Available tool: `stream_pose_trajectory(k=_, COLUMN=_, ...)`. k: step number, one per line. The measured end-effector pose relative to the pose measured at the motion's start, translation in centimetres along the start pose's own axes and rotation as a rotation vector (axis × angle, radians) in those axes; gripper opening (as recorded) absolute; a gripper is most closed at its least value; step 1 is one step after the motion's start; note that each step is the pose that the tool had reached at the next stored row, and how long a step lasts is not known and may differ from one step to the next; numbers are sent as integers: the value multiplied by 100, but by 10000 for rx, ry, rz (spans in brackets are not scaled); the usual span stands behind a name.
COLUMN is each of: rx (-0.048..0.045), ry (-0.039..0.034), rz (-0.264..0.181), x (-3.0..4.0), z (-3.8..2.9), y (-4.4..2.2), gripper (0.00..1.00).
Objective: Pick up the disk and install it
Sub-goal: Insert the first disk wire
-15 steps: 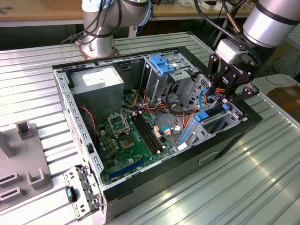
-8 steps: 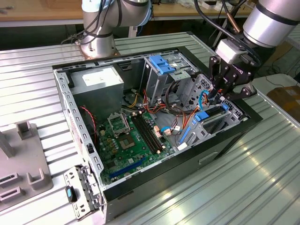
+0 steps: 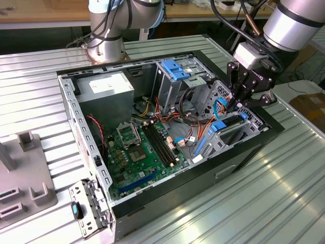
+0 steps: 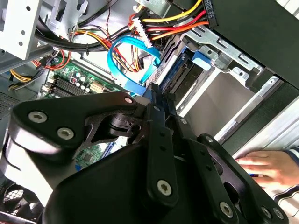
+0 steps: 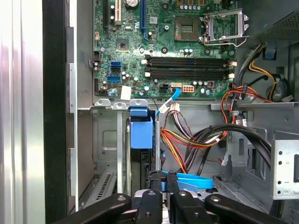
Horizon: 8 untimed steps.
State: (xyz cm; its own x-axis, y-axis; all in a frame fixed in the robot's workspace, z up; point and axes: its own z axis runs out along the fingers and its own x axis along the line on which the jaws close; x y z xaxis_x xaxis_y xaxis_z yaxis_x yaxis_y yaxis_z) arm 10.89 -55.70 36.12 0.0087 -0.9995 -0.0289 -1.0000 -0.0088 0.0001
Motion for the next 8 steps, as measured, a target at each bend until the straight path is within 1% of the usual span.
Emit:
stream_pose_trajectory(k=2, rx=0, ry=1, rz=-10, x=44, z=0, y=0, gripper=16)
stream_pose_trajectory(k=3, rx=0, ry=2, rz=-19, x=77, z=0, y=1, gripper=16)
stream_pose_trajectory(k=5, rx=13, ry=-2, rz=-43, x=92, z=22, y=0, gripper=16)
stream_pose_trajectory(k=7, rx=28, ry=0, rz=-121, x=102, z=72, y=2, gripper=16)
stream_pose_trajectory(k=8, rx=31, ry=0, rz=-144, x=104, z=87, y=2, gripper=16)
